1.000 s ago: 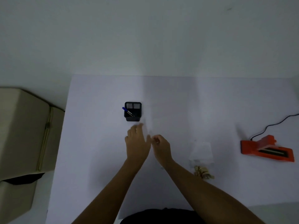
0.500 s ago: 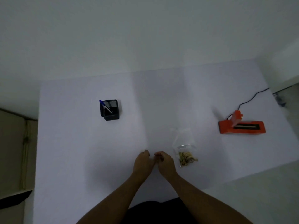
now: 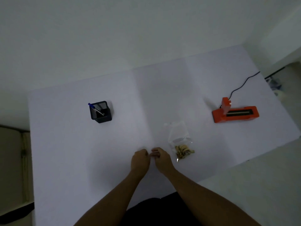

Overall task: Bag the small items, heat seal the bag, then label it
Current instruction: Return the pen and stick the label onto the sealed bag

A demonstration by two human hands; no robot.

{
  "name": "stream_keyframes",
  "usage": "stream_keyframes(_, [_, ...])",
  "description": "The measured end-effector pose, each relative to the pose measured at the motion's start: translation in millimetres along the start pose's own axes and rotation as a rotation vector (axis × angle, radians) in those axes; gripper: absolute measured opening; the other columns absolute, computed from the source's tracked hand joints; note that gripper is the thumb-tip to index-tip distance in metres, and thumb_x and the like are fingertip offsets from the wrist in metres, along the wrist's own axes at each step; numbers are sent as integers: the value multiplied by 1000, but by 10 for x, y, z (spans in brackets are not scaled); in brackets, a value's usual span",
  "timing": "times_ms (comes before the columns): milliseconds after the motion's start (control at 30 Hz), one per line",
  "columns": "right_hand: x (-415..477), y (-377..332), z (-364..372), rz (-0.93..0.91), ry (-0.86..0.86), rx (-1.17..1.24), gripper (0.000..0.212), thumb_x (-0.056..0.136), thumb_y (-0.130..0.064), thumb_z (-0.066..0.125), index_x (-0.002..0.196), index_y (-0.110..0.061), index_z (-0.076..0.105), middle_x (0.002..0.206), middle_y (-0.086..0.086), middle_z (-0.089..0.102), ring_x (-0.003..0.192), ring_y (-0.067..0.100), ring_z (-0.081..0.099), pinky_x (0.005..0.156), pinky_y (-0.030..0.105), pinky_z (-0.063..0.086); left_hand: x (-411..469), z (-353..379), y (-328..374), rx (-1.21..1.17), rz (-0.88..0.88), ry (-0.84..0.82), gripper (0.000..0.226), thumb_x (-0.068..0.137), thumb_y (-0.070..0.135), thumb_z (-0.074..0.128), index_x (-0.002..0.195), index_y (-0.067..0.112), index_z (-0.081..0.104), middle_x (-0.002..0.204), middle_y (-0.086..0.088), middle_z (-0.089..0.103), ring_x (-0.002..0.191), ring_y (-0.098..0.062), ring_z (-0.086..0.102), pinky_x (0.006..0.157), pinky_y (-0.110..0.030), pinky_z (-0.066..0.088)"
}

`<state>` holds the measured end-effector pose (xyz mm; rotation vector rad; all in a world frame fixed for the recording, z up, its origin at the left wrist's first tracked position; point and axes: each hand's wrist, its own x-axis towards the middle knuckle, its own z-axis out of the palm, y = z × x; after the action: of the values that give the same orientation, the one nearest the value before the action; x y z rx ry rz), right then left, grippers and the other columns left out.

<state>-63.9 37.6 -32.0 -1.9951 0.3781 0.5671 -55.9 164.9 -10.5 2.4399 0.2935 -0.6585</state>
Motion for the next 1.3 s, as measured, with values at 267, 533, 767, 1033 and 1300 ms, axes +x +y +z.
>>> stream_keyframes(267, [-58,-208,60,102,-128,228,31,89,8,46,100,-14,64,96,8,70,81,12,64,64,21,48,-236,-612,-179,-408,-114,82,12,88,21,67,77,15,69,73,6,68,67,-11,62,62,-18,46])
stream_keyframes(533, [-300,-695,-264,-181,-59,282,33,84,-1,64,106,-25,64,101,-4,70,80,10,64,66,26,53,-545,-1161,99,-1265,-415,-214,17,91,15,63,105,9,70,89,-4,71,78,-16,61,69,-30,46])
stream_keyframes(767, [-445,-885,-819,-399,-85,147,21,84,-17,73,104,-23,70,102,-16,70,85,9,64,66,21,51,-580,-1000,561,-1400,-428,-348,13,92,15,62,104,14,67,84,-4,70,73,-14,61,66,-28,47])
stream_keyframes(1033, [-301,-585,-1460,-302,-77,126,9,89,-17,68,88,-14,76,81,-5,75,75,8,68,67,19,52,-522,-598,1102,-1007,-244,-259,16,90,23,65,100,15,74,95,-4,75,80,-16,65,66,-29,50])
stream_keyframes(1300, [67,-207,-1874,-209,-139,-22,8,86,-13,71,85,-16,78,80,-4,75,74,6,70,67,13,51,-257,-35,1411,-697,-136,-87,9,87,19,70,87,14,78,78,-2,74,65,-11,63,56,-20,50])
